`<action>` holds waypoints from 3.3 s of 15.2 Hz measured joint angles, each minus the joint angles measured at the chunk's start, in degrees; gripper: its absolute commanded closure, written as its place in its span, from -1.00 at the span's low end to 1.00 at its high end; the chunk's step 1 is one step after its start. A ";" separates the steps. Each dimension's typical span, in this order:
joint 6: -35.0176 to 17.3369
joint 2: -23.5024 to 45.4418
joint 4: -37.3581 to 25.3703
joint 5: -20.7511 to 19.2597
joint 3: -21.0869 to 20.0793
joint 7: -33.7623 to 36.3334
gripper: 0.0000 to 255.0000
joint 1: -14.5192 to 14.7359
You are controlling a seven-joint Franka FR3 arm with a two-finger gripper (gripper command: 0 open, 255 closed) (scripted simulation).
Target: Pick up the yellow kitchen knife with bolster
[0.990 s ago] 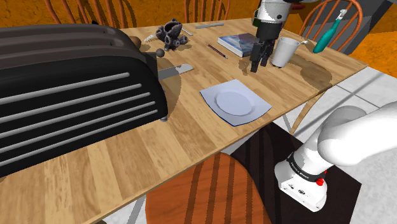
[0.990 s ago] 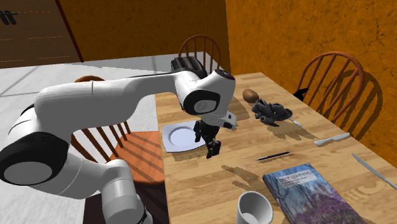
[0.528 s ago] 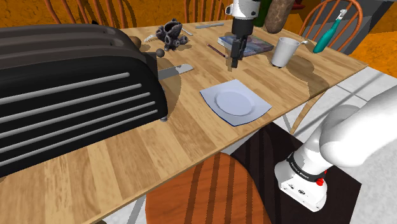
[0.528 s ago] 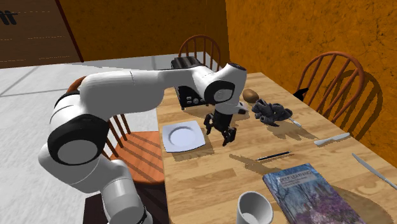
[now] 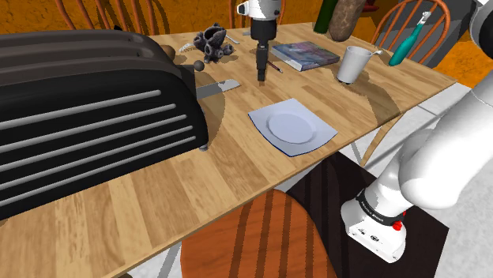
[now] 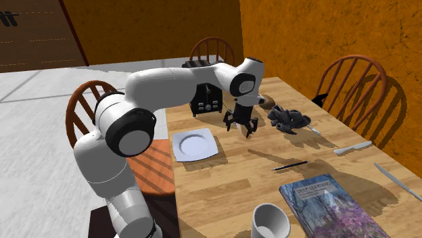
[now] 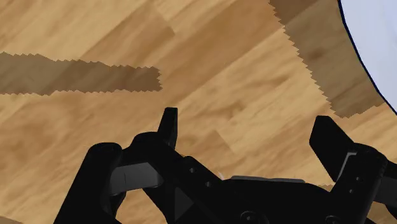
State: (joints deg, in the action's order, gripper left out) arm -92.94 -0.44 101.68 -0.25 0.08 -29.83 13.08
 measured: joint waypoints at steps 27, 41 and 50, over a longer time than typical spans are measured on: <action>-1.36 25.48 -27.12 -6.98 -9.06 -19.92 1.00 10.03; 2.70 26.03 -31.79 -7.03 -9.03 -20.31 1.00 10.21; 11.20 28.69 -42.97 -7.41 -9.01 -20.74 1.00 11.10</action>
State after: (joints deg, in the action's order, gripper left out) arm -81.74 28.25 58.70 -7.66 -8.93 -50.56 24.18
